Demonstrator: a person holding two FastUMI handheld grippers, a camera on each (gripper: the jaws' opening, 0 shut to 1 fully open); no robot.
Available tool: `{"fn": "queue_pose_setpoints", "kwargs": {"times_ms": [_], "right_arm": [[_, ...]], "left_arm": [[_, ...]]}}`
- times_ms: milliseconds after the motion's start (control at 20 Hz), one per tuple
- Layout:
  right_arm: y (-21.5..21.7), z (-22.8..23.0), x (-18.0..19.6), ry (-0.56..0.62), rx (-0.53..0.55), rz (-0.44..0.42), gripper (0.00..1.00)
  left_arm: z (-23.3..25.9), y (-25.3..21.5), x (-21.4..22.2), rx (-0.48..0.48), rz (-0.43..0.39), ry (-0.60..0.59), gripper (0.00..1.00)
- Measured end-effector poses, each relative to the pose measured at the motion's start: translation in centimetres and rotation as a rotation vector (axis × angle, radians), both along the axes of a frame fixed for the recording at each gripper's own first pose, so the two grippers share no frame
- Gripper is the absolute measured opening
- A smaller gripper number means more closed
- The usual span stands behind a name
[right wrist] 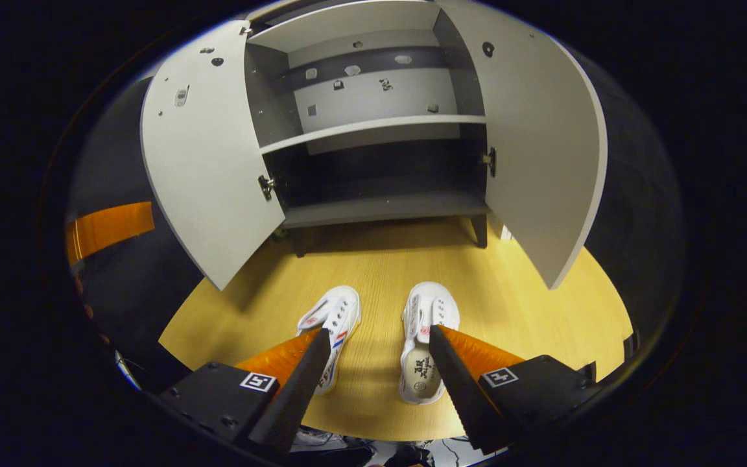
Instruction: Grab one shoe with the right hand and put it into the shoe cabinet, grab the other shoe with the left hand and put it into the shoe cabinet; then close the right door with the right hand and the left door with the left hand.
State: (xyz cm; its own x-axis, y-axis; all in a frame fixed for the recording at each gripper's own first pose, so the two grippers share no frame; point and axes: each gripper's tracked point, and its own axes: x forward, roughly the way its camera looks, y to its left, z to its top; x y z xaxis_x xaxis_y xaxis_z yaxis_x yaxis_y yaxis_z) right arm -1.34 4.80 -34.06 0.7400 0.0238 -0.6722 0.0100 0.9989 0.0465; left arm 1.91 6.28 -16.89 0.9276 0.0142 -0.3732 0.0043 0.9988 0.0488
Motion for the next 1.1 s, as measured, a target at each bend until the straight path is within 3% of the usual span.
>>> {"fn": "queue_pose_setpoints", "kwargs": {"times_ms": [150,450,700,900,1000,1050,1100], "right_arm": [[-0.2,-4.2,-0.5,0.077,0.005,-0.009,0.99],[-2.0,-9.9,0.8,0.113,-0.070,-0.034,0.99],[-2.2,-12.8,3.1,0.088,-0.136,-0.008,0.97],[-3.0,-13.5,5.3,0.050,-0.155,-0.042,0.93],[-3.8,-13.4,6.4,0.044,-0.151,-0.088,0.77],[-4.4,-13.5,6.8,0.043,-0.152,-0.108,0.60],[-4.9,-13.5,7.1,0.045,-0.159,-0.121,0.52]], "left_arm": [[-1.7,0.1,-0.6,-0.002,-0.004,0.033,0.96],[-3.5,0.6,-1.3,-0.022,0.010,0.063,0.97],[-3.6,-0.1,-1.4,-0.067,0.004,0.062,0.96],[-3.6,-0.9,-1.8,-0.063,-0.009,0.060,0.96],[-4.1,-1.2,-2.0,-0.055,-0.021,0.069,0.97],[-4.2,-1.3,-2.2,-0.052,-0.025,0.075,0.97],[-4.3,-1.4,-2.2,-0.051,-0.027,0.080,0.96]]}}
